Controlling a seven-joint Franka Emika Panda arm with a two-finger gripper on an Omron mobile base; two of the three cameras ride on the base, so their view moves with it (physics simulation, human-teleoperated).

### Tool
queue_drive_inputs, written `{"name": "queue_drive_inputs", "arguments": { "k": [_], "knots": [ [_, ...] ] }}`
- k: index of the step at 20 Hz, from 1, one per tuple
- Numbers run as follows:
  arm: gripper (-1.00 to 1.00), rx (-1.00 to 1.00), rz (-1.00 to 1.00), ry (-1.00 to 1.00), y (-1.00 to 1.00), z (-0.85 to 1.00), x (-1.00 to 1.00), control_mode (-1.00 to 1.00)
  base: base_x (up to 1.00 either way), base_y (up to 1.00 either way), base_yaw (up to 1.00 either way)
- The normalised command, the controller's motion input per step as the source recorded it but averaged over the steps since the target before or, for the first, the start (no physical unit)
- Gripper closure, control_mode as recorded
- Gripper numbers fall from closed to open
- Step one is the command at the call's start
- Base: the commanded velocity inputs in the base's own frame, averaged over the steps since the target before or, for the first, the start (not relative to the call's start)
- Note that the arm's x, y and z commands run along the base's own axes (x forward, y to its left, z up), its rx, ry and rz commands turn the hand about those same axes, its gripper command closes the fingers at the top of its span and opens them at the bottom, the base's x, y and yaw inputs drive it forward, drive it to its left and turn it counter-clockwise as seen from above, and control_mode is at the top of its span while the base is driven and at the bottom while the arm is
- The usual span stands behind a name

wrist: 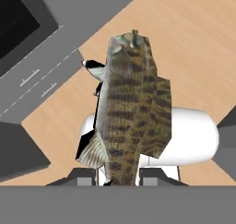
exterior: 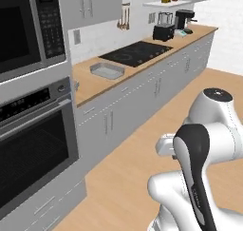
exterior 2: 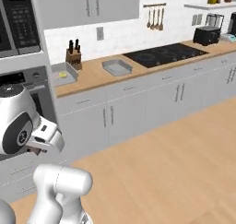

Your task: Place one lemon wedge and one fish in each tupperware on the nearby counter, to pack two identical lunches.

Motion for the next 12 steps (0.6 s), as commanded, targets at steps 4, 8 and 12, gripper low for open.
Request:
{"name": "queue_drive_inputs", "arguments": {
  "k": [4, 8, 12],
  "knots": [
    [1.0, 0.0, 0.0, 0.0, 0.0, 0.0, 0.0, 1.0, 1.0, -0.39, 0.44],
    [1.0, 0.0, 0.0, 0.0, 0.0, 0.0, 0.0, 1.0, 0.86, -0.76, 0.35],
    [1.0, 0.0, 0.0, 0.0, 0.0, 0.0, 0.0, 1.0, 1.0, -0.74, 0.46]
  ]
}}
